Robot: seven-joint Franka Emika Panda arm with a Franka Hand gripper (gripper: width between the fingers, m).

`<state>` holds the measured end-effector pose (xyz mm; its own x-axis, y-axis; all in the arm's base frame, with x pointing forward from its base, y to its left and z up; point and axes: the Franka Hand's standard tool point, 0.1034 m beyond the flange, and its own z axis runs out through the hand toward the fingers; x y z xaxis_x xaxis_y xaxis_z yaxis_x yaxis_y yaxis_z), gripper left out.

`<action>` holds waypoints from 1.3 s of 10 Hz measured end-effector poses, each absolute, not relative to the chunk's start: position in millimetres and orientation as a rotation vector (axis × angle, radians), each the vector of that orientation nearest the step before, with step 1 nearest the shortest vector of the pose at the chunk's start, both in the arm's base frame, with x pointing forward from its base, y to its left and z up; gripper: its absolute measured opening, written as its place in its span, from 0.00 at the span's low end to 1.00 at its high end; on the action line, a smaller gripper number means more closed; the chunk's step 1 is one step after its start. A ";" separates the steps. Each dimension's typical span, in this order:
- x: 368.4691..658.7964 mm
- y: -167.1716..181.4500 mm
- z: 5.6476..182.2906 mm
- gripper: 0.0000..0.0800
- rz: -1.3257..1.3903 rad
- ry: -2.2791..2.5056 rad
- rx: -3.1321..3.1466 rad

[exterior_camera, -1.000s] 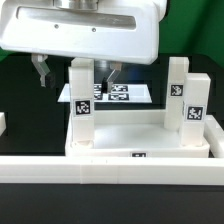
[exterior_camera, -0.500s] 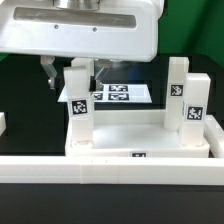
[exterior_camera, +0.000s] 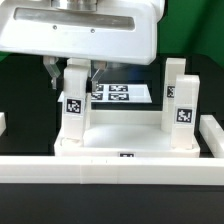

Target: Assemble desk

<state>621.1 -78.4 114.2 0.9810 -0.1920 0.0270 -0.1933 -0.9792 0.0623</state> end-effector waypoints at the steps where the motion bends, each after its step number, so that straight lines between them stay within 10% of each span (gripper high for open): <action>1: 621.1 -79.0 114.1 0.36 0.039 -0.460 3.050; 13: 624.9 -83.1 111.0 0.36 0.136 -1.846 2.560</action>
Offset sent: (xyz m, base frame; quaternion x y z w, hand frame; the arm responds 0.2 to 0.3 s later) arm -0.0069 -0.0030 -0.0095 0.0318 0.0218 0.2441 0.9690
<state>624.9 -83.1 111.0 0.3137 -0.9477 0.0596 -0.9461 -0.3172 -0.0647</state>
